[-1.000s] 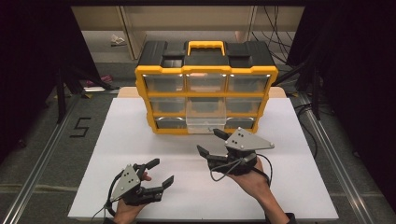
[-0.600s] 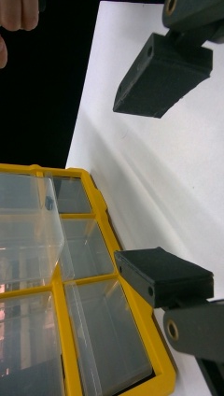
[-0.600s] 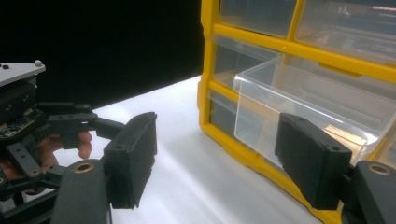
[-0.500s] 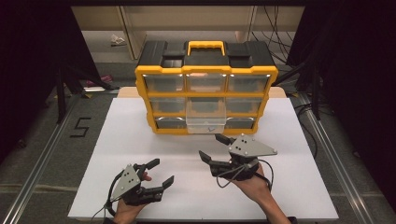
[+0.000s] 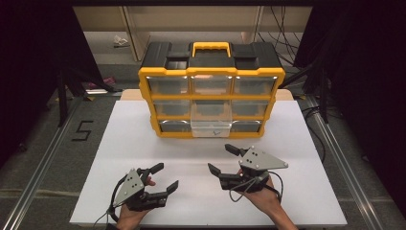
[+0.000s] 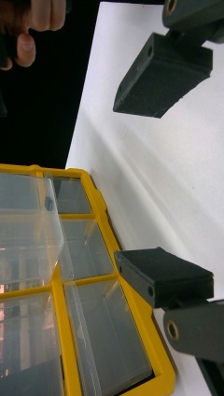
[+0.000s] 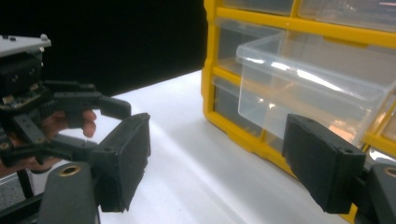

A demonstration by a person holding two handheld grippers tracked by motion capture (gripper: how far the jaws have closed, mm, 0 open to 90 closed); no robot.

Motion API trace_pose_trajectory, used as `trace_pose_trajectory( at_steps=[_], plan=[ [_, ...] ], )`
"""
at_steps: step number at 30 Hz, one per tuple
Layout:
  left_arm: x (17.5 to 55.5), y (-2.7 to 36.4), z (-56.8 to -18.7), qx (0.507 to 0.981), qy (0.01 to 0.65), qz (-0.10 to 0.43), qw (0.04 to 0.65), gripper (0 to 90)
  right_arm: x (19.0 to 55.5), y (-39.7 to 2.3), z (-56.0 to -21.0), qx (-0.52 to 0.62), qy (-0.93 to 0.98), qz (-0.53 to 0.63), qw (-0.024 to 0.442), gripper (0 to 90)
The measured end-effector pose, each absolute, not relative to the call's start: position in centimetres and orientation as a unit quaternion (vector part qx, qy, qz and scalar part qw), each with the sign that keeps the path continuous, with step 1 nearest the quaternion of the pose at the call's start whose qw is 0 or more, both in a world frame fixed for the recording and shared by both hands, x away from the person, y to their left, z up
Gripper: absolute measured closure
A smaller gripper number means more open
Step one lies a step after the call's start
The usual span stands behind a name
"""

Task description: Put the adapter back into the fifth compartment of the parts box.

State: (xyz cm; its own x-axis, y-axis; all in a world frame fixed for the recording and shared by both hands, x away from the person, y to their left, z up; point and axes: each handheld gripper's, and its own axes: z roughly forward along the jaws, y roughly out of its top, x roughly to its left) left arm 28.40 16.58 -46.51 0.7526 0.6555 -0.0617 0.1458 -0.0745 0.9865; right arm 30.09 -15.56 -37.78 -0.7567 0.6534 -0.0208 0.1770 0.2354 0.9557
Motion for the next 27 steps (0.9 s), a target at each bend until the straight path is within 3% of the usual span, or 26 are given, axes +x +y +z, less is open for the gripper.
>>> trace_pose_trajectory(
  at_steps=[27],
  plan=[
    [28.4,16.4,-46.6,0.711,0.281,0.197,0.614,22.7,28.5,-19.3,-41.0,0.307,0.728,0.572,0.219,23.7]
  ],
)
